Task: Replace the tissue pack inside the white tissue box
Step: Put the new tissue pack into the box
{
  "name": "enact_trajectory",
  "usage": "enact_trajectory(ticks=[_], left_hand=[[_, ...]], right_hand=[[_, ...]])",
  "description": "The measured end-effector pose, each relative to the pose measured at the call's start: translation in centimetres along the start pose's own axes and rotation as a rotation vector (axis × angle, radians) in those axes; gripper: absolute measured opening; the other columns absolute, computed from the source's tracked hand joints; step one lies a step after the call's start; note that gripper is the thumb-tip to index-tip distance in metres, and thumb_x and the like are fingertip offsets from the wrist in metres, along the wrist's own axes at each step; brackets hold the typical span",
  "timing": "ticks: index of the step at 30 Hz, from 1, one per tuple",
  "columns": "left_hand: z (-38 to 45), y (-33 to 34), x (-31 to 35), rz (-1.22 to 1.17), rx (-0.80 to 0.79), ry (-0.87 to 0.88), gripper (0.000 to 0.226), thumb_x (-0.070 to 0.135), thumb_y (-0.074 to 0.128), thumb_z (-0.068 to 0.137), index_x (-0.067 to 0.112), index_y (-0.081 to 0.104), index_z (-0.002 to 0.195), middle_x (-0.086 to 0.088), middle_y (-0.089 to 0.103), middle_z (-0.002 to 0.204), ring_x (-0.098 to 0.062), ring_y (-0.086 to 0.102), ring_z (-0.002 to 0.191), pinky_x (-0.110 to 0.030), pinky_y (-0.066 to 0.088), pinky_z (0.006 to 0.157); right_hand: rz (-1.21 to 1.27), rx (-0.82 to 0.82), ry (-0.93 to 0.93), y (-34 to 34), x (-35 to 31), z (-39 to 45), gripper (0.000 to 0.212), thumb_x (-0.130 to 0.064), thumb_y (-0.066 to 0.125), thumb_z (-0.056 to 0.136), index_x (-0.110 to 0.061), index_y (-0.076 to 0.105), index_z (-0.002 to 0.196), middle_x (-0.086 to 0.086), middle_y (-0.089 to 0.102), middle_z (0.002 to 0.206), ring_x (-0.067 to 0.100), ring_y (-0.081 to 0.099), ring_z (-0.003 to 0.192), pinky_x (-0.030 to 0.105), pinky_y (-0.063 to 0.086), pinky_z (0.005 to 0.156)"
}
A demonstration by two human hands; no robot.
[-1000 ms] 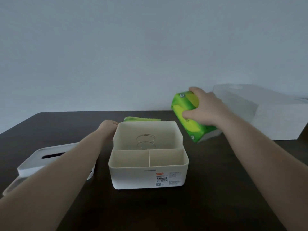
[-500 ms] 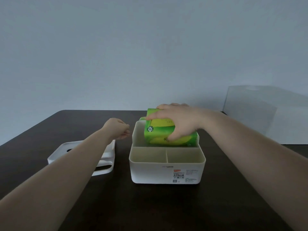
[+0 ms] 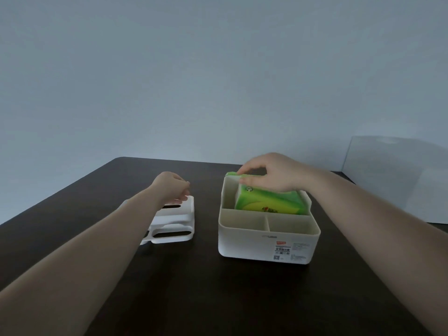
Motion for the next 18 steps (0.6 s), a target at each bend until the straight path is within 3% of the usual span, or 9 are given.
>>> enact_trajectory(ticks=[3, 6, 12, 15, 18], left_hand=[[-0.8, -3.3, -0.9, 0.146, 0.087, 0.018, 0.019, 0.013, 0.052, 0.091, 0.004, 0.069, 0.093, -0.014, 0.071, 0.100, -0.024, 0.068, 0.087, -0.033, 0.057, 0.071], [-1.6, -7.1, -2.4, 0.354, 0.215, 0.007, 0.023, 0.017, 0.051, 0.090, 0.007, 0.070, 0.100, -0.009, 0.068, 0.102, -0.028, 0.064, 0.093, -0.039, 0.054, 0.082], [-1.7, -11.9, -6.6, 0.584, 0.246, -0.113, 0.019, 0.020, 0.051, 0.088, 0.013, 0.063, 0.100, -0.006, 0.064, 0.102, -0.022, 0.054, 0.085, -0.032, 0.046, 0.073], [-1.7, -12.3, -8.2, 0.571, 0.191, -0.140, 0.026, 0.022, 0.052, 0.089, 0.005, 0.062, 0.105, -0.006, 0.061, 0.097, -0.022, 0.054, 0.083, -0.027, 0.041, 0.062], [-1.6, -11.9, -9.1, 0.528, 0.146, -0.143, 0.020, 0.020, 0.051, 0.087, 0.004, 0.061, 0.094, -0.006, 0.059, 0.085, -0.024, 0.055, 0.080, -0.029, 0.041, 0.063]], right_hand=[[0.110, 0.131, -0.003, -0.6, -2.5, 1.2, 0.032, -0.040, 0.057, 0.092, -0.022, 0.069, 0.114, -0.004, 0.068, 0.120, 0.014, 0.059, 0.115, 0.034, 0.044, 0.103], [0.165, 0.159, 0.011, 0.4, -5.5, 2.5, 0.027, -0.031, 0.056, 0.094, -0.019, 0.069, 0.114, 0.000, 0.068, 0.120, 0.016, 0.060, 0.113, 0.028, 0.044, 0.096], [0.122, -0.074, 0.125, 7.2, -10.0, 5.7, 0.042, -0.016, 0.049, 0.095, -0.013, 0.053, 0.137, 0.004, 0.051, 0.144, 0.024, 0.047, 0.131, 0.031, 0.038, 0.104], [0.067, -0.189, 0.216, 10.6, -10.3, 7.2, 0.042, -0.011, 0.045, 0.095, -0.005, 0.051, 0.136, 0.013, 0.055, 0.138, 0.030, 0.056, 0.120, 0.035, 0.048, 0.099], [0.055, -0.282, 0.298, 12.9, -10.1, 7.9, 0.044, -0.013, 0.046, 0.096, -0.004, 0.046, 0.138, 0.015, 0.053, 0.136, 0.031, 0.059, 0.114, 0.036, 0.052, 0.095]])
Point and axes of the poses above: each hand's wrist, its own z-axis towards the middle knuckle, its own y-axis out of the palm, x = y × z, the point moved 9 cm from there along z, towards the middle knuckle
